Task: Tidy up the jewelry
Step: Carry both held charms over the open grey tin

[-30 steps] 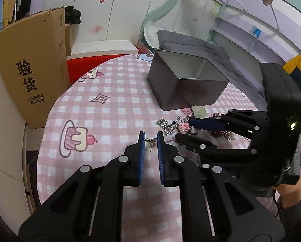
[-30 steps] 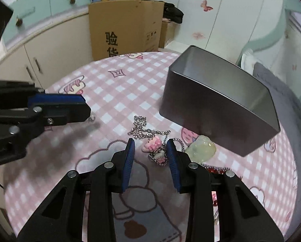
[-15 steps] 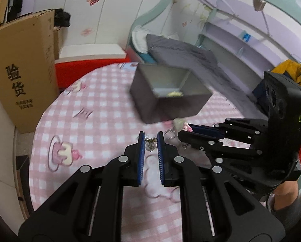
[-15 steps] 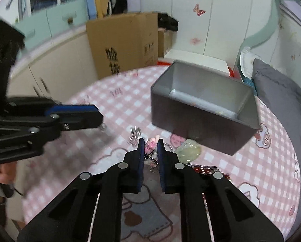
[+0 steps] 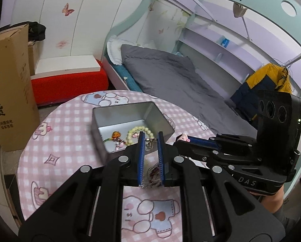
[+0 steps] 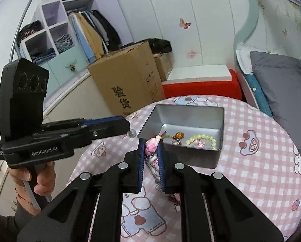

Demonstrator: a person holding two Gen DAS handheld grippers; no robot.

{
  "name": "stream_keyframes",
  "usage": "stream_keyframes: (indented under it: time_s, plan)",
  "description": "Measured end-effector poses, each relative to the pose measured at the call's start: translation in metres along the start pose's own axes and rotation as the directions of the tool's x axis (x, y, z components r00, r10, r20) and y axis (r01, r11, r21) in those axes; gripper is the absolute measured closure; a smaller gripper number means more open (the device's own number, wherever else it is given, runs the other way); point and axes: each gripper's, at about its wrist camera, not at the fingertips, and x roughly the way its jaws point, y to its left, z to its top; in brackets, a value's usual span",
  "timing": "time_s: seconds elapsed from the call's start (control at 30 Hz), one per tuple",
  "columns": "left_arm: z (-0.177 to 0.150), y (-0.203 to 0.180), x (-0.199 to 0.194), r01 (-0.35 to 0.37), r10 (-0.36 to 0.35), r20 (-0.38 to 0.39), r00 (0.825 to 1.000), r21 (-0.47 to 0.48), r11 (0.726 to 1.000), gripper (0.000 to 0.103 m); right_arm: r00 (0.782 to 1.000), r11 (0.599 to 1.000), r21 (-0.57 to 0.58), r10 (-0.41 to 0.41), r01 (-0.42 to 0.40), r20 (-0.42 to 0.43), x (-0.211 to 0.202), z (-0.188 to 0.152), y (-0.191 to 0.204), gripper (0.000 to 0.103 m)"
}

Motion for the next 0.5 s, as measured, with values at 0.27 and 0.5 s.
stream_keyframes:
  time_s: [0.27, 0.5]
  plan:
    - [0.016, 0.006, 0.016, 0.030, -0.030, -0.018, 0.999, -0.034, 0.999, 0.091, 0.999, 1.000, 0.021, 0.018, -0.018, 0.030, -0.001, 0.017, -0.011, 0.092]
    - [0.025, 0.020, 0.051, 0.012, -0.019, -0.089, 0.996, -0.076, 0.997, 0.091, 0.999, 0.997, 0.067, -0.027, 0.028, -0.027, 0.032, 0.025, -0.037, 0.092]
